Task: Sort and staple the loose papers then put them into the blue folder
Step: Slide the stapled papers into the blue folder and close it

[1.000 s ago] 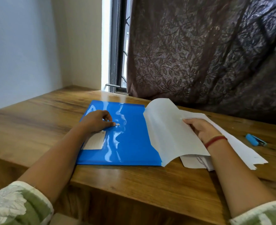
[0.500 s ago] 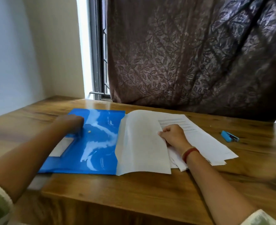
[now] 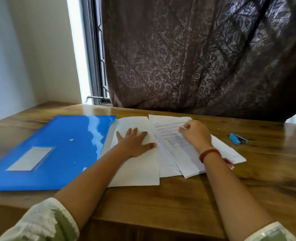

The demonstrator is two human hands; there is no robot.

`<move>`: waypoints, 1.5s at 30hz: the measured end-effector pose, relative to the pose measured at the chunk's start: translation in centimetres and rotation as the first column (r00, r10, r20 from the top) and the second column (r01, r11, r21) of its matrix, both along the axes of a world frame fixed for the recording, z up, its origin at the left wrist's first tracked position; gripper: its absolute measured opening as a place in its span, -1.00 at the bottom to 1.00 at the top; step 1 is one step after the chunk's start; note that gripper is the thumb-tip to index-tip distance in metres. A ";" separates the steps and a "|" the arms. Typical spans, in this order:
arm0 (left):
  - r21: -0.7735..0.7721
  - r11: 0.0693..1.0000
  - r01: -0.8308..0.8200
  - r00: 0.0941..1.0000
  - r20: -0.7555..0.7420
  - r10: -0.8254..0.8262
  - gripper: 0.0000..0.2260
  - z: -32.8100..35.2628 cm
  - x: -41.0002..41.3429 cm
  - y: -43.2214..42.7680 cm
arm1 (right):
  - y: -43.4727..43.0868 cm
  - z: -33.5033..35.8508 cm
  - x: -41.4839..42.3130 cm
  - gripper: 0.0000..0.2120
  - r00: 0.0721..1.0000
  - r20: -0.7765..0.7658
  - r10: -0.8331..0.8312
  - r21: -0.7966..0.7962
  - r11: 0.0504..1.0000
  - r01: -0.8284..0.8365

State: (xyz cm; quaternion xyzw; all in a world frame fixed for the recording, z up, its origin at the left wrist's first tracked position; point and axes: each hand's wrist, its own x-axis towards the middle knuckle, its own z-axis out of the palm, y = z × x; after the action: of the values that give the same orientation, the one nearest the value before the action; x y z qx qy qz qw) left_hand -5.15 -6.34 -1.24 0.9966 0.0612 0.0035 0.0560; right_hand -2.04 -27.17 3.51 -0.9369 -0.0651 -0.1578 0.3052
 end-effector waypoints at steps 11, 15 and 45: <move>-0.079 0.996 -0.035 0.993 0.111 0.044 -0.46 0.1 -0.1 1.8 | 4.7 -2.1 -3.3 -0.69 0.993 -0.027 0.118 -0.429 0.896 -0.118; -0.452 0.892 0.014 0.981 0.181 0.077 -0.61 1.2 1.4 1.2 | 4.5 -2.0 -3.2 -0.84 0.995 -0.034 0.092 -0.387 0.917 -0.098; -0.926 -0.350 0.144 0.949 0.029 0.313 -0.73 2.2 7.9 0.2 | -6.3 1.8 -1.0 -0.61 0.953 -0.284 0.106 0.490 0.870 0.049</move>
State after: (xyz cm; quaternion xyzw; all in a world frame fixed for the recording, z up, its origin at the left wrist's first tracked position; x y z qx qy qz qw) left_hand 2.72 -6.14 0.93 0.4998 0.1050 0.0952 0.8545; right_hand -3.02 -33.50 5.31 -0.8401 0.0104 -0.0195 0.5420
